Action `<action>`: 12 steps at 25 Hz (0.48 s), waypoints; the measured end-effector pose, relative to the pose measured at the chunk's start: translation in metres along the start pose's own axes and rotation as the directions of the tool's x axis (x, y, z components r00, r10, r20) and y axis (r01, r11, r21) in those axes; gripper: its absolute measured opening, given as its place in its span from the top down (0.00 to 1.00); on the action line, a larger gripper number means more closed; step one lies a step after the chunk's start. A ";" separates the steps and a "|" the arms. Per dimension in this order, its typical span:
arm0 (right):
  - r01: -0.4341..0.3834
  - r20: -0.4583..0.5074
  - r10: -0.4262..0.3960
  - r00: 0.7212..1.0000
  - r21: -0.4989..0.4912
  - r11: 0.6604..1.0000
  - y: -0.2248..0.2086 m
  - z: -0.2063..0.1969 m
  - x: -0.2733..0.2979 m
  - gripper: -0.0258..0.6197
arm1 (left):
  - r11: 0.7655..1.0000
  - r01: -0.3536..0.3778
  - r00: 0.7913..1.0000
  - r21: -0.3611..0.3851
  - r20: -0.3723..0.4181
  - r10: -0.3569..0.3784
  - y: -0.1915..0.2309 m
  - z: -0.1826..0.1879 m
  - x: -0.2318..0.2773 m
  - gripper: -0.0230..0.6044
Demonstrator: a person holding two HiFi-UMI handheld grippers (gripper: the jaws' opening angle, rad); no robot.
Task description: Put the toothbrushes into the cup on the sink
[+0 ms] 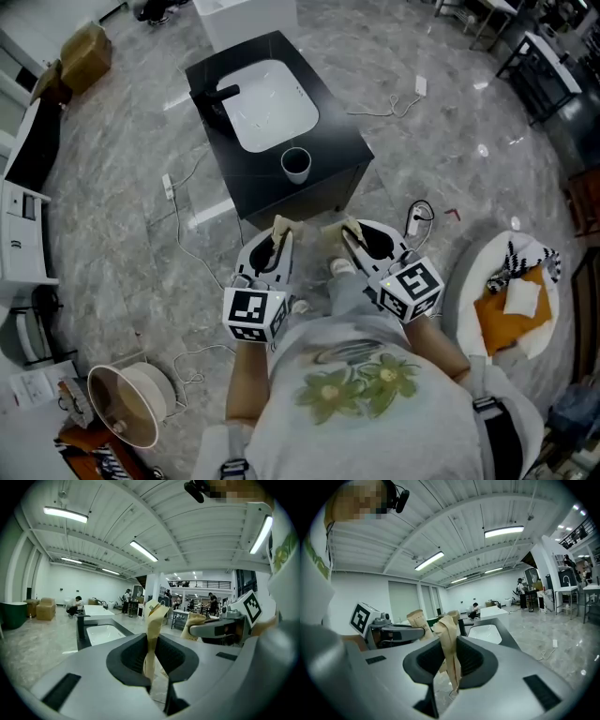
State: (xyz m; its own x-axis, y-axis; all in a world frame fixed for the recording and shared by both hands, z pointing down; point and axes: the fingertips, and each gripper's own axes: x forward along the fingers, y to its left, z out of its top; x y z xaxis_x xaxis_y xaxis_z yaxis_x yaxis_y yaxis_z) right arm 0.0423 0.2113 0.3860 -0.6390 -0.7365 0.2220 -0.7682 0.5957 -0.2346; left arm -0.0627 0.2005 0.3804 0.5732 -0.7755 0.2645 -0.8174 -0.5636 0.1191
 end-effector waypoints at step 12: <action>-0.070 -0.025 0.069 0.997 -0.024 0.997 -0.062 0.023 0.049 0.82 | 0.997 -0.070 0.997 -0.015 0.028 0.071 0.029 0.027 0.068 0.86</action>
State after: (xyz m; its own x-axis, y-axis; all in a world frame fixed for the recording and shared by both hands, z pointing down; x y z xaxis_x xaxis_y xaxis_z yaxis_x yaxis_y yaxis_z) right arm 0.0595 0.1315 0.3897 -0.6914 -0.6852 0.2292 -0.7224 0.6532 -0.2268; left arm -0.0458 0.1236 0.3760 0.5153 -0.8212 0.2453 -0.8565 -0.5034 0.1142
